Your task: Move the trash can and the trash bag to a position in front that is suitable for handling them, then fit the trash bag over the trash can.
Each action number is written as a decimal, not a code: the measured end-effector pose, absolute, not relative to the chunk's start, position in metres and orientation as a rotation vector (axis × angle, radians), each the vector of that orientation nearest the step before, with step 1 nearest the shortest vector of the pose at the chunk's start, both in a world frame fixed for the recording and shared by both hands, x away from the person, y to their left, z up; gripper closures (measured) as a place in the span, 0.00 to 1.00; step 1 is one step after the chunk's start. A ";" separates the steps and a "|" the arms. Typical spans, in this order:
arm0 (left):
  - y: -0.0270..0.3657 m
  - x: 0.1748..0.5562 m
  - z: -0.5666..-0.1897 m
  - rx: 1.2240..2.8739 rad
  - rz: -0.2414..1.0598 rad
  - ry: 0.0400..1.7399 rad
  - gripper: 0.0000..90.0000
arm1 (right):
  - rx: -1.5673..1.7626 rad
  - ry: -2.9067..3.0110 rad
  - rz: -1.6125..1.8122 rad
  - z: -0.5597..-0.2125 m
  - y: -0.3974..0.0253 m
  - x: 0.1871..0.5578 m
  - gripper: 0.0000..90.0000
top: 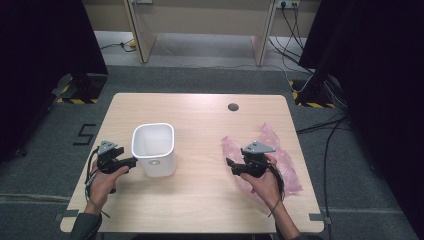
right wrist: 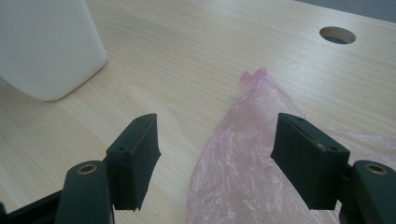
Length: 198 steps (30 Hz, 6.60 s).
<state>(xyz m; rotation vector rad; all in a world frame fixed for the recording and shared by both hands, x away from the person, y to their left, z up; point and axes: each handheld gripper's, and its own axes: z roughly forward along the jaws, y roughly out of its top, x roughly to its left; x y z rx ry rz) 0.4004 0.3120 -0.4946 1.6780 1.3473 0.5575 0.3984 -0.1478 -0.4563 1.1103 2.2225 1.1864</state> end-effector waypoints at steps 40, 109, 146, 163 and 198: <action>0.196 0.414 -0.481 1.808 0.400 1.084 0.22 | 1.078 2.234 1.158 -0.473 -0.126 0.412 0.35; 0.244 0.354 -0.515 1.967 0.409 1.082 0.27 | 1.164 2.248 0.979 -0.462 -0.215 0.395 0.30; 0.260 0.337 -0.524 2.059 0.476 1.120 0.17 | 1.246 2.320 0.810 -0.497 -0.232 0.405 0.18; 0.260 0.338 -0.524 2.065 0.477 1.121 0.15 | 1.215 2.341 0.822 -0.498 -0.221 0.414 0.18; 0.266 0.339 -0.515 1.942 0.404 1.138 0.21 | 1.165 2.117 1.171 -0.463 -0.240 0.412 0.95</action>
